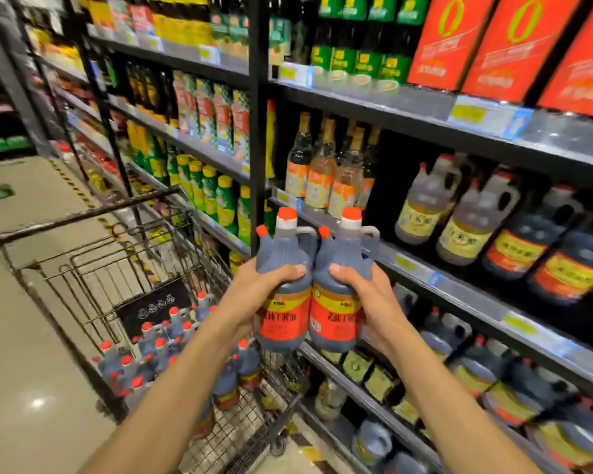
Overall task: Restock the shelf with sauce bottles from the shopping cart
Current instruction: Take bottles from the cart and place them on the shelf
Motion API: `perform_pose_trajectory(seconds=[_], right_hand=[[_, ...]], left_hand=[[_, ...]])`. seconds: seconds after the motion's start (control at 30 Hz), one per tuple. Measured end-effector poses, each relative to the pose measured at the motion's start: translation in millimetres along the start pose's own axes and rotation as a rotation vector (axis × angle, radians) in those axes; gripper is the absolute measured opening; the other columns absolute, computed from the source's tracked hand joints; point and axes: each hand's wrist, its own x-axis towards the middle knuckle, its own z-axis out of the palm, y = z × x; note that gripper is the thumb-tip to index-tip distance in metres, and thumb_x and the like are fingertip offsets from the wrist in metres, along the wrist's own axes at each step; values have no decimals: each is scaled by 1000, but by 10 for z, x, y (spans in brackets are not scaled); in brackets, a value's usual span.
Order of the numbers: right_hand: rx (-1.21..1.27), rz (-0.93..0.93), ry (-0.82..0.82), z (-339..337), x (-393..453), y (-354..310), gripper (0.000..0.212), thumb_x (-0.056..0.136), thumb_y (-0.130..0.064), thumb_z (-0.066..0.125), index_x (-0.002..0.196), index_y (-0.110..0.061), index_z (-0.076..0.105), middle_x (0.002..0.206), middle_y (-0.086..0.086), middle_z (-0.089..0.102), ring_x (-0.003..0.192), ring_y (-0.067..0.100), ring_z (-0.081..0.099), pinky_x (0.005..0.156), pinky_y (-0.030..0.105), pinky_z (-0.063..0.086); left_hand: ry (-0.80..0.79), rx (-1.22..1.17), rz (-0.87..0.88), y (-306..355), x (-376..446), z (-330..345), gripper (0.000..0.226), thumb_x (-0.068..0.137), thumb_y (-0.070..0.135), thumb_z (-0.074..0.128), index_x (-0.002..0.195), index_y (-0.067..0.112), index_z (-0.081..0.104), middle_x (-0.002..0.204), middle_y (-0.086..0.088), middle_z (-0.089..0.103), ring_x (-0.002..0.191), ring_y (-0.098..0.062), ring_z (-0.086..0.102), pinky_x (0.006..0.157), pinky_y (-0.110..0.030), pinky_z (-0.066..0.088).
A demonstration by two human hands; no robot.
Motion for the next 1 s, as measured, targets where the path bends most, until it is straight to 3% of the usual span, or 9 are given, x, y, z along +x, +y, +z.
perform_pose_trajectory(seconds=[0.1, 0.2, 0.37, 0.47, 0.53, 0.63, 0.73, 0.8, 1.0], right_hand=[[-1, -16, 122, -257, -426, -56, 37, 92, -20, 73, 127, -17, 64, 112, 5, 78, 96, 27, 76, 79, 39, 60], [-36, -19, 243, -560, -794, -88, 45, 87, -26, 79, 129, -21, 63, 112, 2, 78, 98, 26, 76, 84, 44, 58], [-64, -40, 485, -1077, -1475, -102, 59, 71, -38, 82, 125, -25, 64, 113, -1, 77, 101, 22, 75, 93, 50, 58], [-35, -51, 660, -1439, -1955, -65, 66, 64, -45, 84, 123, -22, 64, 113, 3, 77, 102, 28, 74, 93, 55, 58], [-16, -64, 762, -1700, -2331, -47, 72, 62, -46, 86, 125, -20, 63, 115, 6, 76, 102, 28, 74, 93, 54, 58], [-15, -85, 850, -2084, -2937, -49, 65, 71, -37, 88, 129, -22, 62, 118, 3, 76, 102, 24, 75, 89, 46, 61], [-16, -88, 982, -2490, -3601, -55, 73, 66, -49, 87, 130, -25, 61, 120, 1, 74, 105, 25, 73, 91, 49, 59], [-3, -96, 1051, -2812, -4129, -38, 71, 70, -45, 89, 131, -23, 60, 121, 3, 73, 105, 25, 73, 91, 49, 59], [-12, -95, 1257, -3660, -5739, -123, 56, 75, -38, 87, 124, -28, 62, 116, 0, 74, 99, 20, 74, 80, 36, 58]], left_hand=[[-126, 1, -34, -38, -120, 272, 36, 81, 25, 84, 114, 18, 72, 102, -5, 80, 89, -27, 77, 77, -41, 59], [-246, -1, -70, -84, -246, 636, 40, 80, 27, 85, 116, 15, 72, 103, -9, 80, 91, -31, 77, 83, -46, 60], [-409, 12, -106, -184, -512, 1403, 53, 66, 31, 90, 111, 9, 73, 98, -12, 80, 86, -32, 77, 77, -43, 61], [-533, 34, -135, -268, -778, 1935, 34, 78, 20, 85, 109, 10, 73, 94, -11, 80, 77, -26, 77, 65, -34, 58], [-618, 51, -144, -335, -1009, 2303, 29, 81, 18, 83, 107, 11, 73, 95, -11, 80, 76, -26, 77, 65, -34, 57], [-735, 97, -143, -471, -1421, 2866, 31, 75, 21, 88, 102, 14, 74, 93, -9, 80, 75, -25, 77, 68, -36, 56], [-826, 151, -126, -647, -1912, 3477, 30, 77, 23, 87, 103, 15, 73, 94, -6, 80, 78, -24, 77, 71, -40, 59], [-888, 178, -124, -785, -2351, 3916, 34, 79, 28, 86, 108, 16, 73, 94, -3, 80, 81, -25, 77, 73, -43, 60], [-1031, 158, -119, -1075, -3717, 5088, 40, 80, 30, 84, 116, 19, 69, 102, -1, 78, 81, -17, 76, 65, -30, 54]])
